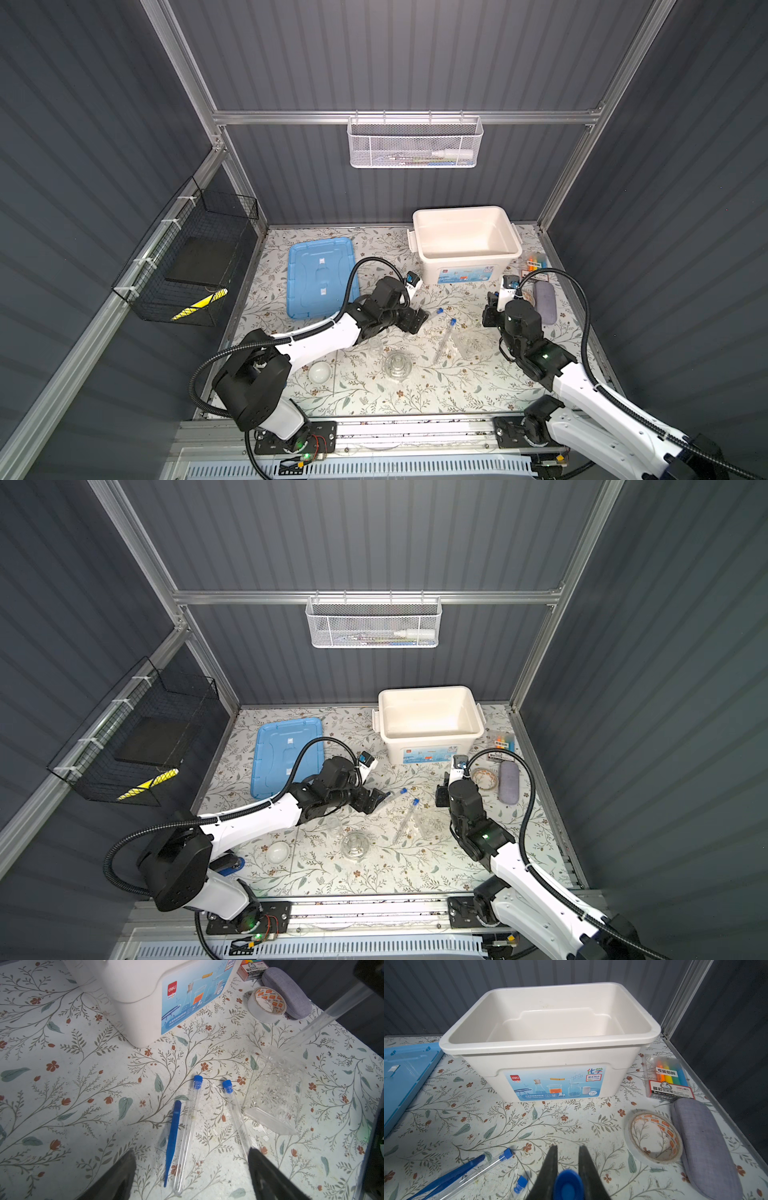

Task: Organize the chemistry lab equipment
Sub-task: 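Carry the test tube with the right gripper toward the white bin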

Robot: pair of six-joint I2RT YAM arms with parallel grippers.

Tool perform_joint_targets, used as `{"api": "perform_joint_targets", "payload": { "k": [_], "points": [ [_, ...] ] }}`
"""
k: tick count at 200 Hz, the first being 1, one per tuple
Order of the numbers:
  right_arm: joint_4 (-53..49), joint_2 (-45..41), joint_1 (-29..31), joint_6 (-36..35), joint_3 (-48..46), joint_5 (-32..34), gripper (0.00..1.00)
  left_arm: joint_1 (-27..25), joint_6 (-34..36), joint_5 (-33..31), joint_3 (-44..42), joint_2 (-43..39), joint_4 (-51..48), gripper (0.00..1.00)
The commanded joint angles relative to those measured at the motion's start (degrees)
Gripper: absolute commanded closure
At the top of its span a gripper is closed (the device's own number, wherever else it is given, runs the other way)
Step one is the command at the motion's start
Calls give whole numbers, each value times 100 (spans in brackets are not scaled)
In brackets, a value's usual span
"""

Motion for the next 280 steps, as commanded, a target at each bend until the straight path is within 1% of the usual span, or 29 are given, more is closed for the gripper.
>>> {"api": "perform_joint_targets", "payload": {
  "k": [1, 67, 125, 190, 212, 229, 259, 280],
  "points": [
    [106, 38, 49, -71, -36, -8, 83, -31, -58, 91, -63, 73, 14, 14],
    [-108, 94, 146, -228, -27, 190, 82, -27, -64, 135, -47, 109, 40, 14],
    [114, 136, 190, -252, -156, 353, 82, -40, -69, 153, -23, 138, 40, 14],
    [351, 286, 233, -188, -210, 228, 82, -46, -78, 155, -29, 140, 36, 14],
    [307, 221, 261, -226, -243, 242, 80, -65, -67, 127, -41, 128, 27, 14],
    [216, 147, 286, -228, -251, 198, 75, -76, -64, 126, -43, 132, 15, 14],
    [44, 40, 303, -181, -258, 174, 68, -100, -70, 116, -39, 140, 23, 14],
    [-3, 66, 304, -178, -235, 186, 67, -104, -69, 126, -31, 155, 36, 14]
  ]
}}
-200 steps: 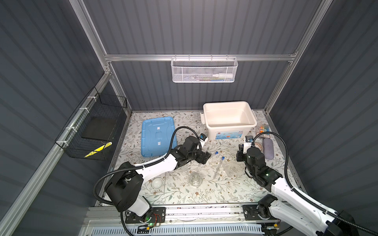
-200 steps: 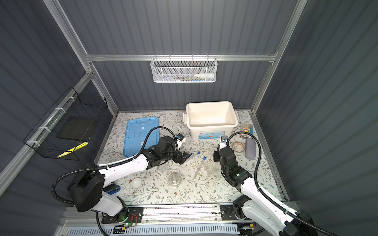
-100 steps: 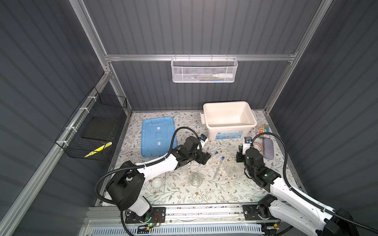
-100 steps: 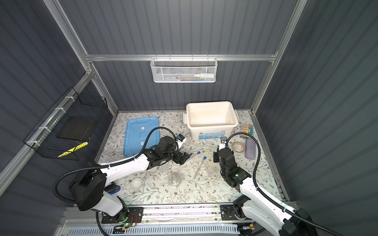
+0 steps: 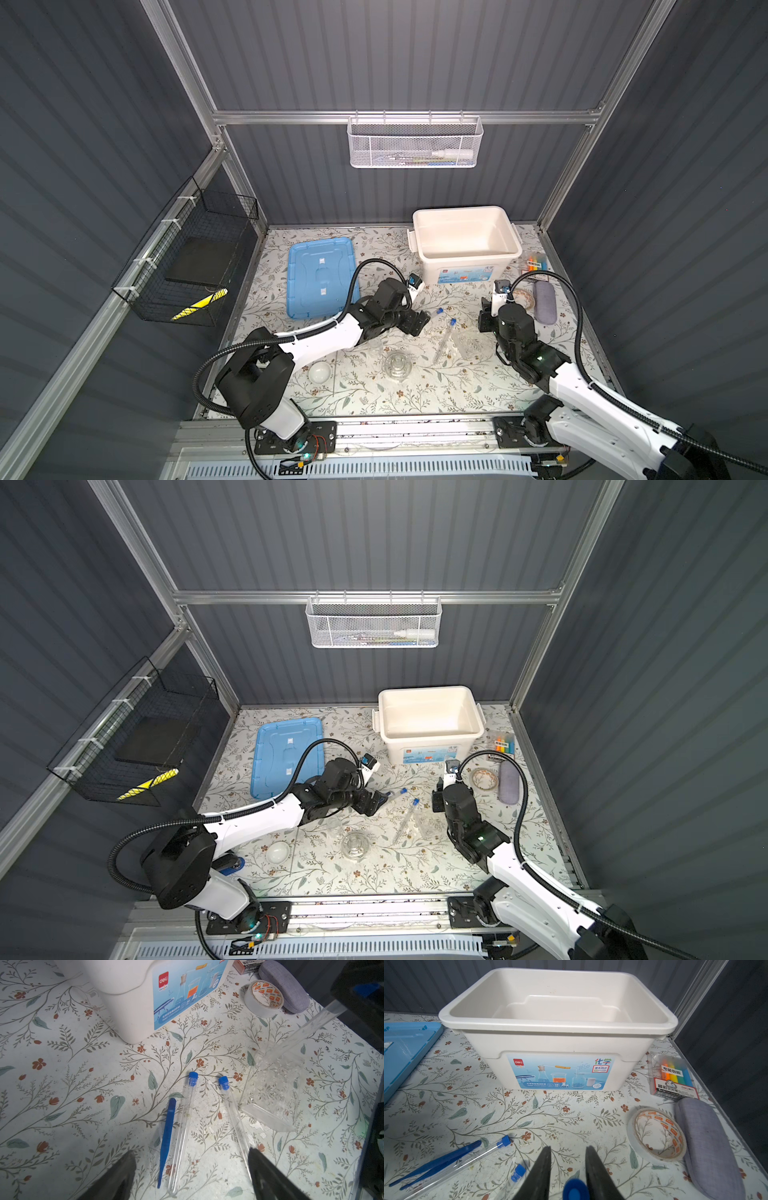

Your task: Organize the chemistry lab equipment

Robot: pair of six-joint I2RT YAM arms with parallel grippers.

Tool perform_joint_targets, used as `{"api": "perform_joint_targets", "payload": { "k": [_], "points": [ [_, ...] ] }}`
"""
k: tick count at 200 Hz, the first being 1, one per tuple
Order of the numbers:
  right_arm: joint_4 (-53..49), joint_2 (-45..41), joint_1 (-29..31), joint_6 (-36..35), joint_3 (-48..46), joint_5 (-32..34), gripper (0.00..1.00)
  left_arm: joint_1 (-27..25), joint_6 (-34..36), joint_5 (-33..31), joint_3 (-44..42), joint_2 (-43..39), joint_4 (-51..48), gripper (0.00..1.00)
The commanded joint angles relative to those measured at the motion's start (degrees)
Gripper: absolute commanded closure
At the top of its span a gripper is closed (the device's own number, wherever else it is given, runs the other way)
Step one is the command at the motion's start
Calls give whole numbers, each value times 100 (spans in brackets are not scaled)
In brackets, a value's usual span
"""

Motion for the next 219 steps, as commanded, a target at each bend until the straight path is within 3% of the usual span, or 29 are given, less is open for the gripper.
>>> {"api": "perform_joint_targets", "payload": {
  "k": [1, 131, 193, 219],
  "points": [
    [-114, -30, 22, 45, -25, 31, 67, -40, -67, 65, -30, 61, 23, 14],
    [-558, 360, -37, 337, 484, 30, 41, -516, 141, -483, 285, 398, -455, 14],
    [-751, 283, -308, 440, 665, -313, 15, -815, 179, -607, 488, 603, -657, 16],
    [-837, 208, -443, 545, 733, -488, 9, -1026, 216, -748, 726, 854, -987, 18]
  ]
}}
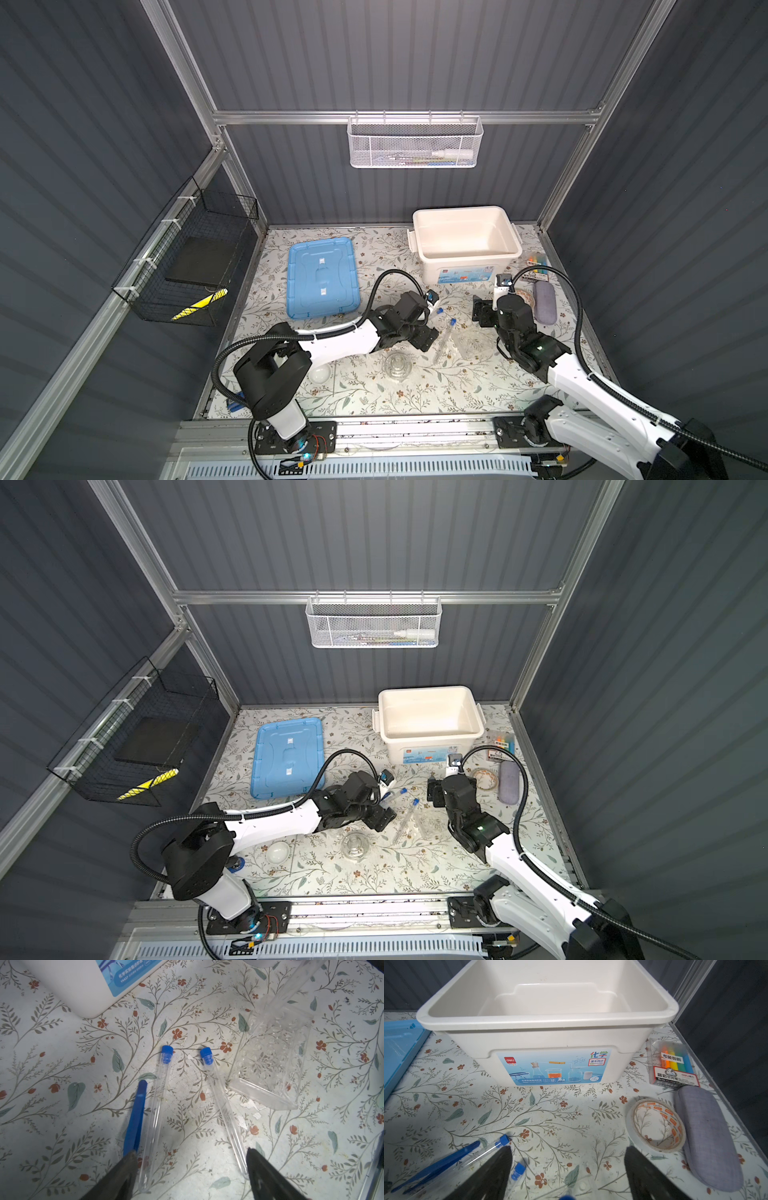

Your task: Organize the chemistry lab equipment

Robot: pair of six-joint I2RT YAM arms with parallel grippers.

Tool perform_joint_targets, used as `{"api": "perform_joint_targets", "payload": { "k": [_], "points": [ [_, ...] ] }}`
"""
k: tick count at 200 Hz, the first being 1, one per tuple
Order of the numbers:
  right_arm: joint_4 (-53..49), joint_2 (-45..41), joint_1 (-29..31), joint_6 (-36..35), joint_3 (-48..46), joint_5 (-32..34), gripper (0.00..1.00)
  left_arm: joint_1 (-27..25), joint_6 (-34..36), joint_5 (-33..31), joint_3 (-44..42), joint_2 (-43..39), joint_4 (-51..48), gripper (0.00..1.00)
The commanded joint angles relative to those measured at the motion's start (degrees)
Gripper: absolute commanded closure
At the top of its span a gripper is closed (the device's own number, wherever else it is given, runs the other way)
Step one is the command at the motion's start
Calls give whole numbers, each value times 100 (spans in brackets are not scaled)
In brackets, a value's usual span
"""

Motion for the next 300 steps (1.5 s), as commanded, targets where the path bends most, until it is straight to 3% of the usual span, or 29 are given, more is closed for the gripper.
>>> {"api": "perform_joint_targets", "payload": {
  "k": [1, 141, 255, 300],
  "points": [
    [-152, -129, -120, 132, 208, -231, 9, -192, 143, -188, 344, 257, -433, 18],
    [-416, -710, -653, 502, 144, -618, 1, -705, -128, -882, 1670, 1745, -1576, 33],
    [-554, -905, -834, 619, 34, -601, 1, -706, -327, -1705, 1755, 1927, -1936, 44],
    [-603, -921, -847, 654, 34, -592, 1, -705, -289, -1567, 1777, 1964, -1938, 52]
  ]
}}
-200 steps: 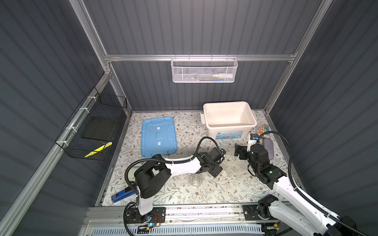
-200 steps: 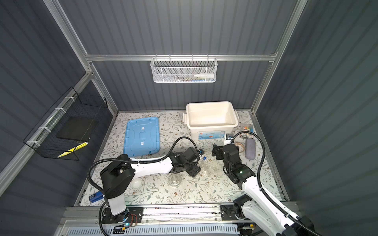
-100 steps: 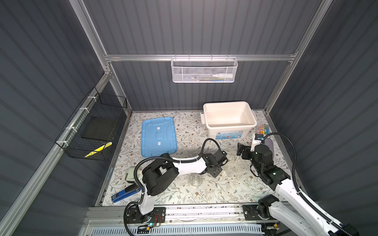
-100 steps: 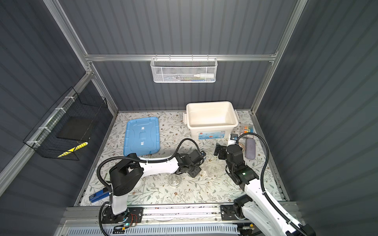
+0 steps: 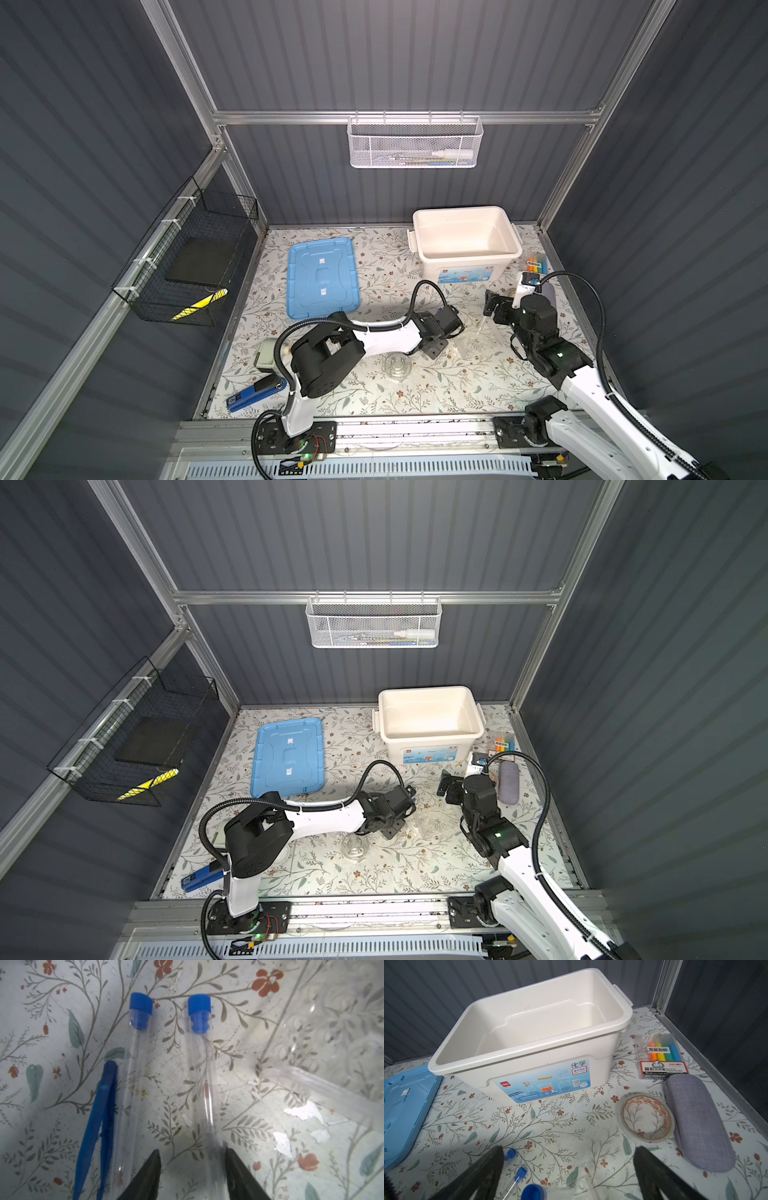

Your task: Organize the chemistry lab equipment

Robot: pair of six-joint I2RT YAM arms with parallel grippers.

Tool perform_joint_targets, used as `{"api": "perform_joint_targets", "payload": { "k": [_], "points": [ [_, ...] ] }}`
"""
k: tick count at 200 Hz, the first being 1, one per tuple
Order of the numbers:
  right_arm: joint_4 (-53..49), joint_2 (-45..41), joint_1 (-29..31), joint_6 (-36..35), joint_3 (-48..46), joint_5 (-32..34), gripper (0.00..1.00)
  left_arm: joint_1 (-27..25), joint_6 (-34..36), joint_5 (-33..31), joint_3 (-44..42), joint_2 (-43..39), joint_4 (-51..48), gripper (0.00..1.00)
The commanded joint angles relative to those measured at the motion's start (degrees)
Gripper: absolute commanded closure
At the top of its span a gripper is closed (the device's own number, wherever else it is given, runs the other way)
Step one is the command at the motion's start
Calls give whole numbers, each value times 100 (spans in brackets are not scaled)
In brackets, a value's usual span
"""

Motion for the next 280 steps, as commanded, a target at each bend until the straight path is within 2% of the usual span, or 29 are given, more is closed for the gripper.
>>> {"api": "perform_joint_targets", "payload": {
  "k": [1, 90, 179, 232, 280],
  "points": [
    [-114, -63, -23, 64, -18, 44, 1, -15, -26, 7, 133, 146, -227, 52],
    [-183, -150, -41, 73, 8, 79, 1, -15, 57, 642, 38, 232, -183, 67],
    [-285, -213, -50, 73, 58, -80, 1, -14, 54, 860, -137, 293, -158, 81],
    [-297, -195, -52, 102, 128, -238, 1, -15, -5, 907, -253, 205, -40, 85],
    [-387, -298, -28, 34, 279, -540, 8, 16, -114, 725, -279, -37, 26, 85]
  ]
}}
